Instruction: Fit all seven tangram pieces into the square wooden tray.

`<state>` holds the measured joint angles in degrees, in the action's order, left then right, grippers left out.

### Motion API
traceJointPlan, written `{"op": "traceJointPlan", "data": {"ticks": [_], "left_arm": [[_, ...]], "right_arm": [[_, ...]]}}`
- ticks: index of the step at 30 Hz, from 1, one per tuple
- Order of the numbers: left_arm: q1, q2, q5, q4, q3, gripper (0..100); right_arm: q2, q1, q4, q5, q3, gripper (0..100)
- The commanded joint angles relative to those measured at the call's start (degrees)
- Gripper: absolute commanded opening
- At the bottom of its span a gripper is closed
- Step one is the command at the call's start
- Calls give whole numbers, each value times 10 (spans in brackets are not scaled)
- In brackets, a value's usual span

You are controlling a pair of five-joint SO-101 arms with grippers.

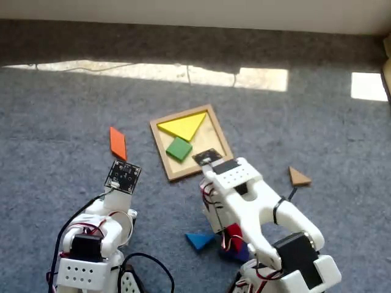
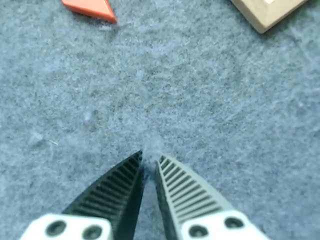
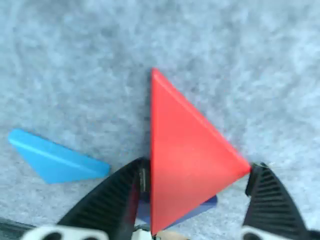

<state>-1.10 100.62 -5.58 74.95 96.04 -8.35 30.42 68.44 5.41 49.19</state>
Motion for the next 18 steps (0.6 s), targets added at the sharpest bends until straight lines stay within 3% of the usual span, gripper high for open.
{"op": "traceJointPlan", "data": {"ticks": [1, 18], "left_arm": [[-7, 12, 5, -1, 12, 6], [-7, 12, 5, -1, 12, 6]], "right_arm": [[0, -53, -18, 67, -29, 195], [0, -64, -12, 75, -29, 150]]}}
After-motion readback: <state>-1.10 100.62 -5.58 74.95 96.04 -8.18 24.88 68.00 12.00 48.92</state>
